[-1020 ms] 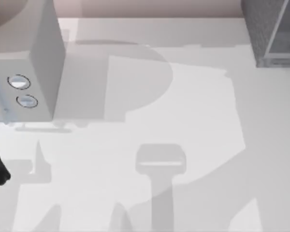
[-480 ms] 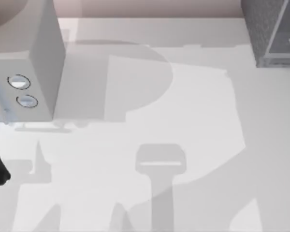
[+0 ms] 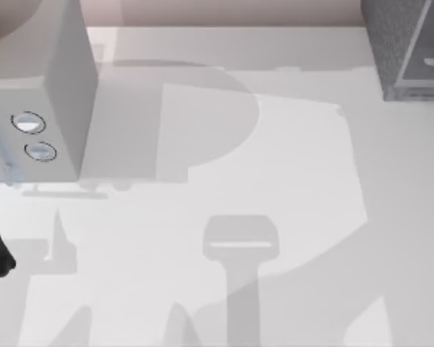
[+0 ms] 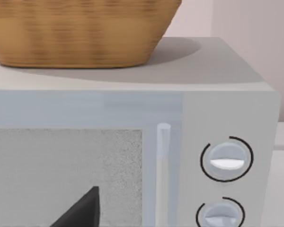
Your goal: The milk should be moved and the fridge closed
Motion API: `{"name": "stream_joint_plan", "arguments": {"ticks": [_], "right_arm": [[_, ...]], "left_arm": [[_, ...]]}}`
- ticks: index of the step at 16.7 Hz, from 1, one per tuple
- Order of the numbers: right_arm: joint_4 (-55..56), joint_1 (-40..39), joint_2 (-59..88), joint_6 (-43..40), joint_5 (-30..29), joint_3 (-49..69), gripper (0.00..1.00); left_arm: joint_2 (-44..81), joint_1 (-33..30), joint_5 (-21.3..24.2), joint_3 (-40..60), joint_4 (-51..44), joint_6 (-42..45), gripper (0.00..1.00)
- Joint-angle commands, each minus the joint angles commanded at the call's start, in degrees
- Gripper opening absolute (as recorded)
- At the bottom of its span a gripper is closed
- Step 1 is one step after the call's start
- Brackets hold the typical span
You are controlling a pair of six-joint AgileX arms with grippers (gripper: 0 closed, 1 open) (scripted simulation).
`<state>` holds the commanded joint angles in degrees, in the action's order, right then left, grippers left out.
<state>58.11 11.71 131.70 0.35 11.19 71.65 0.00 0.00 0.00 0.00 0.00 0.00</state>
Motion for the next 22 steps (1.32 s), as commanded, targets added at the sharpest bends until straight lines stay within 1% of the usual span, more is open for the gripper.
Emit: {"name": "stream_joint_plan", "arguments": {"ticks": [3,5,9,13,22], "right_arm": [[-0.22,-0.2,-0.59,0.0,0.02,-0.31,1.0],[-1.42,-0.72,-3.56,-0.02,0.0,-1.82,1.0],[-6.71,-2.27,-16.75,-0.19,-0.68,-8.43,1.0],[-15.22,-3.98,-38.38,-0.44,-2.42,-18.99,1.0],[-40.0,-8.17,-96.93,-0.68,-7.91,-49.5,1.0]], "left_arm": [[0.0,0.0,0.0,0.0,0.0,0.0,1.0],[0.0,0.0,0.0,0.0,0.0,0.0,1.0],[0.0,0.0,0.0,0.0,0.0,0.0,1.0],[0.0,0.0,0.0,0.0,0.0,0.0,1.0],[0.0,0.0,0.0,0.0,0.0,0.0,1.0]]}}
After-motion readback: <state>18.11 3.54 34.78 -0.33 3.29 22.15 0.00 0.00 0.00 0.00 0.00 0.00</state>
